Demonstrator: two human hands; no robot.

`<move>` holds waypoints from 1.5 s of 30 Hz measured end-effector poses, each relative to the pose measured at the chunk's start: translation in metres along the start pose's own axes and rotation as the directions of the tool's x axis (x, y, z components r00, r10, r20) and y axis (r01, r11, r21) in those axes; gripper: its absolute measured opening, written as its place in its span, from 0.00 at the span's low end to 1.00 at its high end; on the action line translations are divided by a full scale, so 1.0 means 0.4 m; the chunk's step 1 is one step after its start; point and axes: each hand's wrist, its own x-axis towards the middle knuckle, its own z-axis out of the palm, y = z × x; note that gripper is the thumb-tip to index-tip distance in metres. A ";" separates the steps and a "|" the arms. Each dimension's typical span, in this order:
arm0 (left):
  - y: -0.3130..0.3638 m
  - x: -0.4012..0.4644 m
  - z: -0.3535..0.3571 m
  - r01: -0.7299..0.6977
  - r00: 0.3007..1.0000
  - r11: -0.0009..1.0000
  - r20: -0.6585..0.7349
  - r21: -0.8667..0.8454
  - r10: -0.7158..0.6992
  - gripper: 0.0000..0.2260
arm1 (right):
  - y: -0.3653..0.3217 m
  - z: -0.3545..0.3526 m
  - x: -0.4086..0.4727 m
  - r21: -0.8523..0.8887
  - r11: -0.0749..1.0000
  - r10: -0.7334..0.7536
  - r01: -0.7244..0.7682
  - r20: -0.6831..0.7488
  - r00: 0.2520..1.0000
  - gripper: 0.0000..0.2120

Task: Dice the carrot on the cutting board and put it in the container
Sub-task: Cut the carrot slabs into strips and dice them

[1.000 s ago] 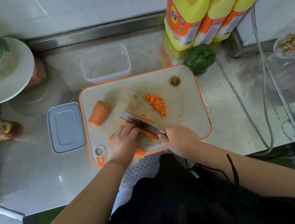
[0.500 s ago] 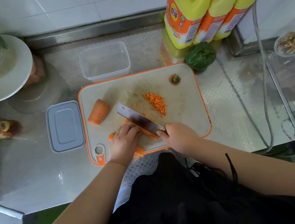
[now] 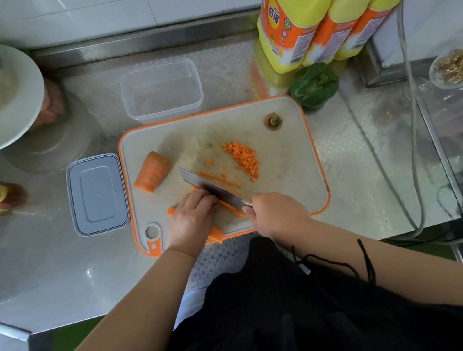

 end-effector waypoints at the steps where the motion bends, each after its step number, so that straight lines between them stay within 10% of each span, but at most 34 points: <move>1: 0.000 0.000 0.000 0.004 1.000 1.000 0.005 -0.002 -0.004 0.09 | 0.000 0.000 -0.001 -0.005 1.000 0.001 -0.001 -0.006 1.000 0.17; 45: -0.011 -0.014 0.006 -0.006 1.000 1.000 0.013 -0.030 0.007 0.06 | -0.008 0.045 0.035 -0.032 0.999 -0.039 0.038 -0.029 0.999 0.18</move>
